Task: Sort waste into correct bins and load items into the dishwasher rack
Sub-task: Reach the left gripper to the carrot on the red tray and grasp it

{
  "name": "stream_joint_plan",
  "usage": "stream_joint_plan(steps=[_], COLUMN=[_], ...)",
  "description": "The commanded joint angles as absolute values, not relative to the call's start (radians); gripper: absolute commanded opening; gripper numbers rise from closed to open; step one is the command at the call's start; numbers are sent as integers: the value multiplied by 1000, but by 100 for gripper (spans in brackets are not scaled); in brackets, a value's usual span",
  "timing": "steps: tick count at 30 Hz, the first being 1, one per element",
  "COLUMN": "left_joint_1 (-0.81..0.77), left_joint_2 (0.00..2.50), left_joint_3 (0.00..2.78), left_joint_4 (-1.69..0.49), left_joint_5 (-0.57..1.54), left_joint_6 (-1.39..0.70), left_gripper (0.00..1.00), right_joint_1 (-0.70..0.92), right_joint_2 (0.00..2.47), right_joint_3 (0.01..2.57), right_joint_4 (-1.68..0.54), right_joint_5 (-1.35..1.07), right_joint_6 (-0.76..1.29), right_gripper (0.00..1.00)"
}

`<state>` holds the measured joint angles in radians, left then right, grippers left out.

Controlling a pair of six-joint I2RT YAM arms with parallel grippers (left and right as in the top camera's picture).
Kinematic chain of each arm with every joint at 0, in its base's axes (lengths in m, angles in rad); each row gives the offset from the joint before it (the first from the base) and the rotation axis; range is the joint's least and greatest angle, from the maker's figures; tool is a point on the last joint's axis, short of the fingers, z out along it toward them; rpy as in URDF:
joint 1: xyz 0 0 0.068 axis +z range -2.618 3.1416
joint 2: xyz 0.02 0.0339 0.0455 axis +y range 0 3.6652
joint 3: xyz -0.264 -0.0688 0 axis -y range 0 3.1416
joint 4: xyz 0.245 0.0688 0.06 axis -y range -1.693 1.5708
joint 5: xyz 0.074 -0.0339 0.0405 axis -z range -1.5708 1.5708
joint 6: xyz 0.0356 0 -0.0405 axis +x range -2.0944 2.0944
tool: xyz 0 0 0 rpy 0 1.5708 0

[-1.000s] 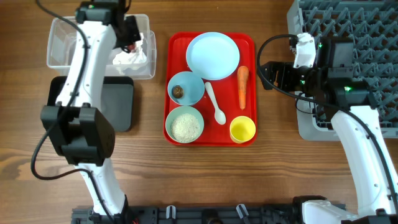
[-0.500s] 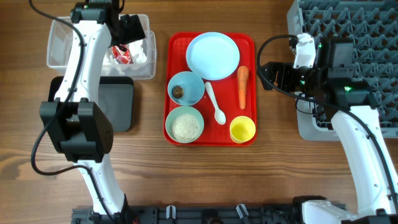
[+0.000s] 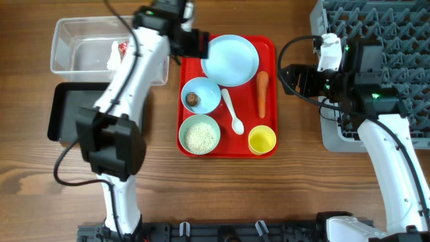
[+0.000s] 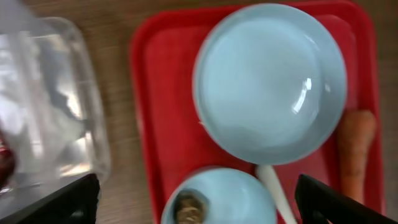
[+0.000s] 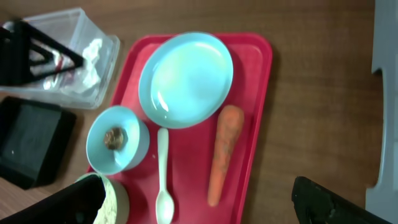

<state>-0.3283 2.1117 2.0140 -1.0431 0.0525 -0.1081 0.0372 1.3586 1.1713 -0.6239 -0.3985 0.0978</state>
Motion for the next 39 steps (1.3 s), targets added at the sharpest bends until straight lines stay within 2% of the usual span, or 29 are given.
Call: stream_joint_plan(steps=[1, 7, 13, 18, 30, 35, 39], left_joint_1=[-369, -467, -616, -692, -709, -698, -710], left_joint_2=[2095, 2095, 2120, 2202, 2340, 2344, 2370], left_joint_3=[2011, 2011, 2011, 2011, 2011, 2011, 2011], left_joint_4=[-1049, -1062, -957, -937, -881, -796, -717], left_joint_5=[64, 159, 161, 160, 183, 172, 157], left_joint_6=[-83, -53, -80, -86, -144, -258, -299], left_gripper=[100, 100, 100, 100, 99, 93, 92], right_joint_1=[33, -44, -183, -237, -237, -237, -237], right_joint_2=[1365, 1363, 1363, 1363, 1364, 1364, 1364], right_joint_3=[1173, 1174, 1174, 1174, 1174, 1174, 1174], right_joint_4=[-596, -531, -538, -554, -628, -646, -645], right_joint_5=[-388, -388, -414, -449, -450, -450, -450], right_joint_6=[109, 186, 212, 213, 212, 210, 210], right_gripper=[100, 100, 100, 100, 100, 100, 100])
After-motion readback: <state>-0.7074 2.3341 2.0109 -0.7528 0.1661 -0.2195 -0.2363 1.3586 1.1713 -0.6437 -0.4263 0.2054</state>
